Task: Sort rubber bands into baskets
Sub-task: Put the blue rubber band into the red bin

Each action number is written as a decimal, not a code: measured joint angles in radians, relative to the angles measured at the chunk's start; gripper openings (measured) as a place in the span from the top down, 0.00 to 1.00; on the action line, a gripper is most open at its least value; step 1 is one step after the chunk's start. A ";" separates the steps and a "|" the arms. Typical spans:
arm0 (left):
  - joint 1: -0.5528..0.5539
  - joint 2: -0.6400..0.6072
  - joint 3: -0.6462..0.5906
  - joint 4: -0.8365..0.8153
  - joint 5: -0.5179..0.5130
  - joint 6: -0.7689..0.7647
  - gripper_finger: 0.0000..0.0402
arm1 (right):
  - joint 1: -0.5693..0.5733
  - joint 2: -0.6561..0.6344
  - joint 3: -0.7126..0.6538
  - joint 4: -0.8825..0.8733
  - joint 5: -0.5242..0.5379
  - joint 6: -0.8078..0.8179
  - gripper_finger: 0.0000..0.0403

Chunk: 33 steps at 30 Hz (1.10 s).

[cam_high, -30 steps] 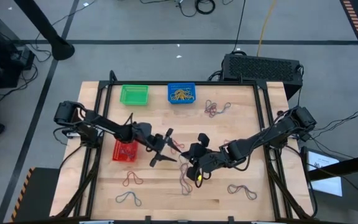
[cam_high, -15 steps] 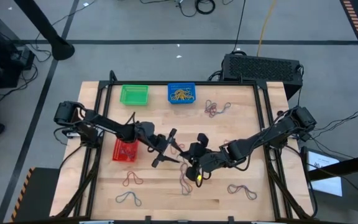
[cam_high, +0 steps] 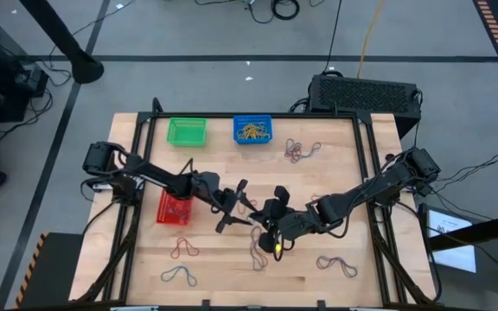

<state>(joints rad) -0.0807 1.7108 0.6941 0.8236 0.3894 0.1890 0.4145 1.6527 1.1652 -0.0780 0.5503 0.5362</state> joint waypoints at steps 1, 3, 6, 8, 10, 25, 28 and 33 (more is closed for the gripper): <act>0.000 0.008 0.001 0.014 0.000 0.000 0.48 | 0.000 0.000 0.000 0.000 0.000 0.000 1.00; 0.000 0.023 0.001 0.036 -0.001 -0.002 0.48 | 0.000 0.000 0.000 0.000 0.000 0.000 1.00; 0.000 0.037 0.001 0.071 -0.001 -0.008 0.48 | 0.000 0.000 0.000 0.000 0.000 0.000 1.00; 0.000 0.038 0.001 0.074 0.003 -0.008 0.48 | 0.000 0.000 0.000 0.000 0.000 0.000 1.00; 0.000 0.038 0.001 0.077 0.029 -0.009 0.48 | 0.000 0.000 0.000 0.000 0.000 0.000 1.00; -0.005 0.038 0.050 0.052 0.157 -0.027 0.50 | 0.000 0.000 0.000 -0.003 0.000 -0.001 1.00; -0.005 0.038 0.053 0.037 0.157 -0.027 0.58 | 0.000 0.000 0.000 -0.006 0.000 -0.005 1.00; -0.005 0.038 0.053 0.018 0.157 -0.027 0.79 | 0.000 0.000 0.000 -0.009 -0.001 -0.006 1.00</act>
<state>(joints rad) -0.0856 1.7485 0.7471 0.8415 0.5461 0.1616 0.4145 1.6529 1.1652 -0.0875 0.5491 0.5301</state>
